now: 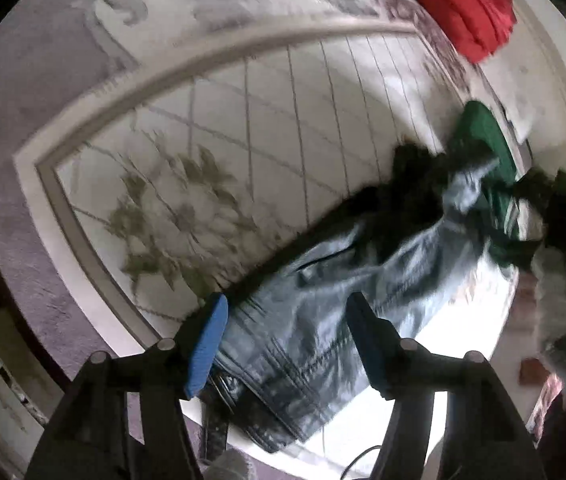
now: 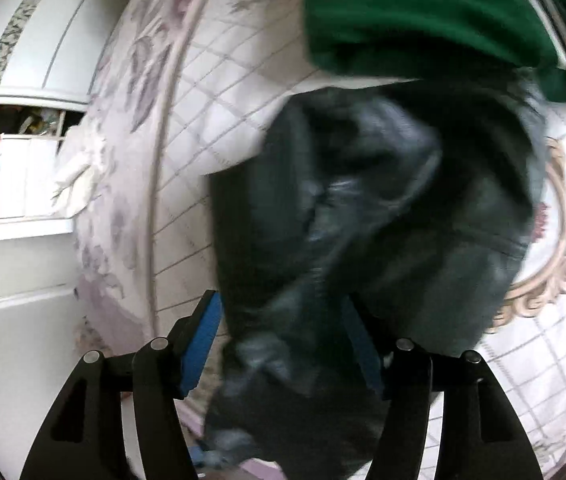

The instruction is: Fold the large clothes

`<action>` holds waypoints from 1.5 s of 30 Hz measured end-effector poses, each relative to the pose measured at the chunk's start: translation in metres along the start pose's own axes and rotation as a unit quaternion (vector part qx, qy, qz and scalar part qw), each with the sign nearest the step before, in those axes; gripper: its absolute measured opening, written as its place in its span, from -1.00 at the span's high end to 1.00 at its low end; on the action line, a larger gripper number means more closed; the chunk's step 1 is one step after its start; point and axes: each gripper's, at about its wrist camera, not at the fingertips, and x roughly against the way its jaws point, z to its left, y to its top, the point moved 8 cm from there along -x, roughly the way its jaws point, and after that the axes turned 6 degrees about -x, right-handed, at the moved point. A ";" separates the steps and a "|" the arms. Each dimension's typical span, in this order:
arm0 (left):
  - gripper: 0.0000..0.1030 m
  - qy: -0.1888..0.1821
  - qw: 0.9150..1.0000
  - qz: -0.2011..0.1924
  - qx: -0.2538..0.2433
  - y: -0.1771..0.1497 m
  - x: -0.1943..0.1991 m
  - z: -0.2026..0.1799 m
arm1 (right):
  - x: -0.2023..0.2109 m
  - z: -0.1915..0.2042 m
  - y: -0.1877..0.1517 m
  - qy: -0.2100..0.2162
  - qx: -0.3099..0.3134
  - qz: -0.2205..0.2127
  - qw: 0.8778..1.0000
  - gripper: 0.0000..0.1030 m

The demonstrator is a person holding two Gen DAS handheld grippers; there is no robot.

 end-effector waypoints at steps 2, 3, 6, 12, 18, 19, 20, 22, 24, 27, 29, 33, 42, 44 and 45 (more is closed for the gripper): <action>-0.16 0.021 1.000 -0.011 -0.017 0.007 -0.005 -0.007 | -0.024 0.001 0.007 0.000 0.015 0.012 1.000 -0.24; -0.16 0.034 0.999 -0.012 -0.027 0.009 -0.010 -0.011 | -0.045 0.002 0.012 -0.002 0.030 0.023 0.999 -0.23; -0.16 0.050 0.998 -0.016 -0.038 0.010 -0.027 -0.024 | -0.090 0.003 0.032 -0.019 0.065 0.032 0.997 -0.28; -0.16 0.073 0.996 0.001 -0.061 -0.004 -0.053 -0.045 | -0.002 -0.030 0.027 0.031 0.050 -0.027 0.998 -0.28; -0.16 0.092 0.993 0.009 -0.080 -0.017 -0.073 -0.057 | 0.019 -0.152 0.043 -0.047 -0.032 -0.069 0.996 -0.32; -0.16 0.096 0.992 0.009 -0.081 -0.017 -0.075 -0.056 | 0.000 -0.157 0.044 -0.037 -0.036 -0.046 0.998 -0.31; -0.16 0.100 0.992 0.009 -0.081 -0.017 -0.076 -0.054 | -0.016 -0.158 0.046 -0.003 -0.045 -0.032 0.998 -0.31; -0.16 0.113 0.990 0.007 -0.084 -0.014 -0.078 -0.049 | -0.034 -0.158 0.051 0.049 -0.058 -0.028 0.997 -0.31; -0.16 0.121 0.989 0.004 -0.087 -0.011 -0.075 -0.045 | -0.030 -0.158 0.053 0.080 -0.080 -0.059 0.992 0.12; -0.16 0.133 0.986 0.005 -0.097 -0.008 -0.068 -0.040 | -0.006 -0.176 0.031 0.114 -0.140 -0.082 0.980 0.66; -0.16 0.135 0.985 0.007 -0.108 -0.008 -0.063 -0.042 | 0.018 -0.201 -0.003 0.098 -0.184 -0.101 0.973 0.70; -0.16 0.138 0.980 0.008 -0.141 -0.010 -0.053 -0.054 | 0.038 -0.247 -0.076 0.029 -0.222 -0.078 0.971 0.62; -0.16 0.116 0.979 -0.014 -0.166 0.025 -0.081 -0.098 | 0.095 -0.248 -0.146 -0.127 -0.146 -0.064 0.979 0.21; -0.16 0.127 0.978 -0.010 -0.167 0.039 -0.101 -0.100 | 0.089 -0.206 -0.119 -0.109 -0.077 -0.080 0.988 0.21; -0.18 0.127 0.978 0.004 -0.164 0.045 -0.116 -0.098 | 0.081 -0.188 -0.106 -0.100 -0.055 -0.080 0.990 0.22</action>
